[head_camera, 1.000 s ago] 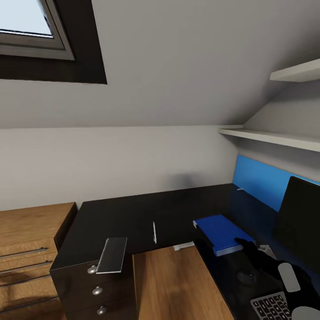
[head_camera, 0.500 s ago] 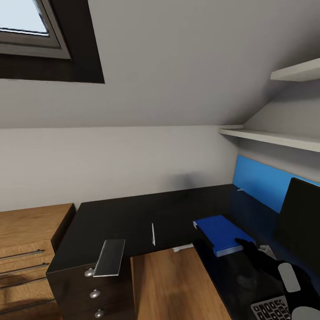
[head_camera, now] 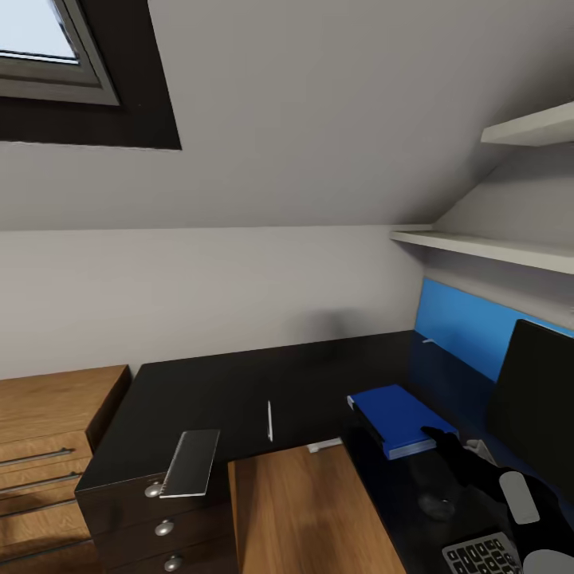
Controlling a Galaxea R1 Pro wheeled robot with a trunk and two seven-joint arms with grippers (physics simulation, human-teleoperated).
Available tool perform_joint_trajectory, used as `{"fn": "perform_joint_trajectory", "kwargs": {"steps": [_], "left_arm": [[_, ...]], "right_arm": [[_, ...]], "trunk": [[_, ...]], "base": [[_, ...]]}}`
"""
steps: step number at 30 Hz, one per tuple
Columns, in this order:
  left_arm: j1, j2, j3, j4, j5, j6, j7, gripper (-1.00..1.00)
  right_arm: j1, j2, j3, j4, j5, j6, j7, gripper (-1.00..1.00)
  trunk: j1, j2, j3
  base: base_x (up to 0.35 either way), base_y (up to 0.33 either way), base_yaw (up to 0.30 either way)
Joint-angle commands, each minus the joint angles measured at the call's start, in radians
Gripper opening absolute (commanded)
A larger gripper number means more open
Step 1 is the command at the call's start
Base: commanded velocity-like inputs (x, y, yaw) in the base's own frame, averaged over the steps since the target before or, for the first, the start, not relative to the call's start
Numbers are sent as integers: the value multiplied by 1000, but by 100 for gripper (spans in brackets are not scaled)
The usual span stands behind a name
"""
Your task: In the bedroom, organize the workspace by keeping the computer under the desk, ensuring the monitor is on the desk, placing the keyboard on the desk next to the monitor, placing the mouse on the desk next to the keyboard, moving the folder from the swivel chair onto the desk next to the mouse, stacking the notebook on top of the folder with the pen on top of the notebook, and positioning the swivel chair next to the desk.
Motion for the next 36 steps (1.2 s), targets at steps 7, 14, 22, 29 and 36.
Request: {"fn": "perform_joint_trajectory", "kwargs": {"steps": [7, 14, 22, 29, 36], "left_arm": [[0, 1, 7, 0, -6, -2, 3, 100], [-1, 1, 9, 0, -4, -2, 4, 100], [-1, 0, 9, 0, -3, -2, 4, 100], [-1, 0, 9, 0, -3, -2, 4, 100], [0, 0, 9, 0, -3, -2, 4, 100]], "right_arm": [[-1, 1, -6, 0, 1, 4, 7, -100], [-1, 2, -6, 0, 1, 4, 7, -100], [-1, 2, -8, 0, 1, 4, 7, -100], [-1, 2, -8, 0, 1, 4, 6, -100], [-1, 2, -8, 0, 1, 4, 6, -100]], "trunk": [[0, -1, -1], [4, -8, -4], [35, -64, -30], [61, -113, -51], [88, -162, -73]], "base": [[0, -51, 0], [0, -3, 0], [0, 0, 0], [0, 0, 0], [0, 0, 0]]}}
